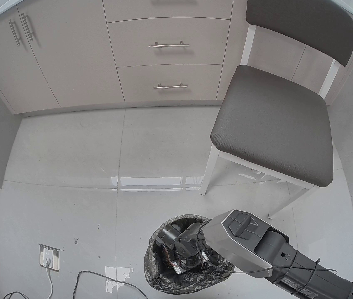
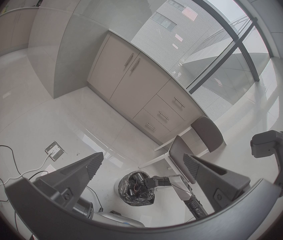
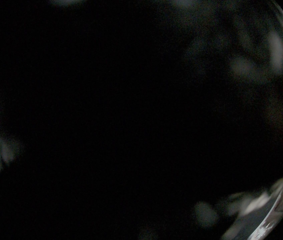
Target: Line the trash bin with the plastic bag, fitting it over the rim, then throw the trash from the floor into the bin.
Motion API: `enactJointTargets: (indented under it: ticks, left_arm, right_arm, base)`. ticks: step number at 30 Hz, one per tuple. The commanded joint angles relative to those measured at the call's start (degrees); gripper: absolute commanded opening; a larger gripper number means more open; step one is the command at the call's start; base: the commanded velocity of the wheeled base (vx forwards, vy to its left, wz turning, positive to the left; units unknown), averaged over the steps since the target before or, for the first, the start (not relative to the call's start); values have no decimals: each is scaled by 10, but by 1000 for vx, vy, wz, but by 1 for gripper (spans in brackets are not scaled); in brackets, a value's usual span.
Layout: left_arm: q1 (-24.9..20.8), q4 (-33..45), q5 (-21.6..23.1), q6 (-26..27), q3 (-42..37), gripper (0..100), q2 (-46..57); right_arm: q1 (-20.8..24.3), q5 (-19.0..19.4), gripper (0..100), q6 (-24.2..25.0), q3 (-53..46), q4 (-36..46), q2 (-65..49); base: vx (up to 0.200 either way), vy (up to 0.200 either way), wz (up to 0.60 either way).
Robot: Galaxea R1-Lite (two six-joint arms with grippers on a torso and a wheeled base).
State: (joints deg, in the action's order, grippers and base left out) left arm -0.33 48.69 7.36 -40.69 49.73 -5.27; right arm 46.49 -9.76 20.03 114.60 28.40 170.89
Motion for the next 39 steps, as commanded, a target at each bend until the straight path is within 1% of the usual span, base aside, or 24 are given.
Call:
enactJointTargets:
  ticks: [1,6,8,12,17,20,22,24,25,31,36,38,39]
  left_arm:
    - [0,0,0,0,0,100,-1]
    - [0,0,0,0,0,100,-1]
    - [0,0,0,0,0,100,-1]
    - [0,0,0,0,0,100,1]
    - [-1,0,0,0,0,100,1]
    - [-3,0,-1,0,2,100,1]
    - [-3,0,-1,0,3,100,2]
    - [-4,0,-1,0,4,100,2]
    - [-5,0,0,0,4,100,2]
    - [-11,0,0,0,2,100,2]
    - [-11,0,1,0,1,100,3]
    - [-11,0,1,0,1,100,3]
    - [-10,0,2,1,0,100,3]
  right_arm:
    - [1,-1,0,1,0,-12,7]
    - [3,-12,0,3,0,-86,33]
    - [2,-15,0,2,0,-102,38]
    - [-1,-32,0,1,0,-107,41]
    - [-4,-32,0,1,0,-107,30]
    - [-4,-33,0,1,0,-98,-6]
    - [-5,-37,0,1,0,-88,-22]
    - [-4,-47,0,4,0,-31,-56]
    - [-4,-53,0,6,0,-16,-65]
    - [-2,-89,0,12,0,41,-116]
    - [2,-91,0,25,0,100,-160]
    - [2,-91,0,25,0,109,-168]
    - [2,-93,0,25,0,132,-191]
  base:
    - [0,0,0]
    - [0,0,0]
    - [0,0,0]
    - [0,0,0]
    - [0,0,0]
    - [0,0,0]
    - [0,0,0]
    - [0,0,0]
    - [0,0,0]
    - [0,0,0]
    - [0,0,0]
    - [0,0,0]
    - [0,0,0]
